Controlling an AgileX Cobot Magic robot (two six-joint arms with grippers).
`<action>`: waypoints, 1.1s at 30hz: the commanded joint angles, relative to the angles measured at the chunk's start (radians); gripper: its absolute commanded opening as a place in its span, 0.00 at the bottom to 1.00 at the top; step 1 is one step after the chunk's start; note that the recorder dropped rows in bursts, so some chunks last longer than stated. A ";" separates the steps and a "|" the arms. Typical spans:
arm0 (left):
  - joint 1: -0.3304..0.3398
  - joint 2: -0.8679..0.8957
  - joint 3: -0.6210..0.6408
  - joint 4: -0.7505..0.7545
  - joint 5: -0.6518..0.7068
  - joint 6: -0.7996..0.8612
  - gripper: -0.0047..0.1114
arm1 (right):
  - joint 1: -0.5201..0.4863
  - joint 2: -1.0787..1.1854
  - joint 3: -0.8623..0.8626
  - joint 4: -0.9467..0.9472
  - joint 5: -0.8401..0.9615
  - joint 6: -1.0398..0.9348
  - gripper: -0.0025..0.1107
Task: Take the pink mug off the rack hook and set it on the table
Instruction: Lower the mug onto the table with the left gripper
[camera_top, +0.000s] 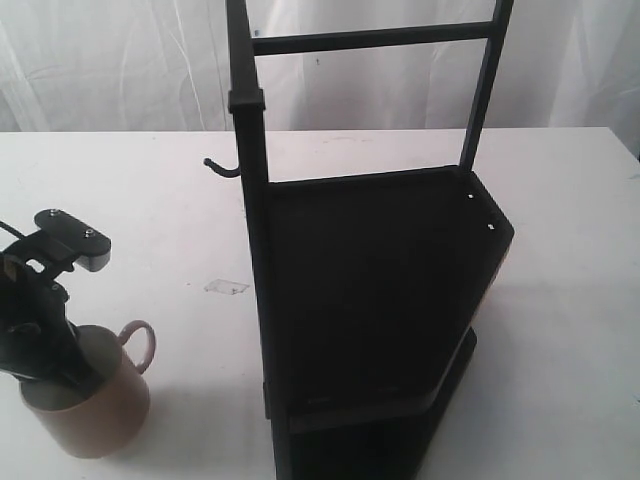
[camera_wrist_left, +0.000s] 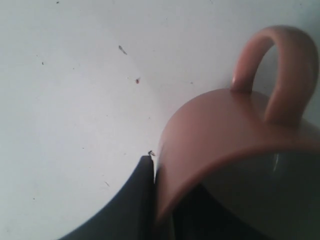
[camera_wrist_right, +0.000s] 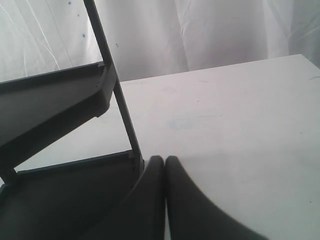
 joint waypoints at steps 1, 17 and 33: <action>0.002 0.028 -0.004 -0.002 -0.002 -0.012 0.04 | 0.001 -0.007 0.001 -0.005 -0.003 0.000 0.02; 0.002 0.031 -0.004 -0.002 -0.016 -0.013 0.29 | 0.001 -0.007 0.001 -0.005 -0.003 0.000 0.02; 0.002 0.006 -0.007 -0.015 0.013 -0.035 0.39 | 0.001 -0.007 0.001 -0.005 -0.003 0.000 0.02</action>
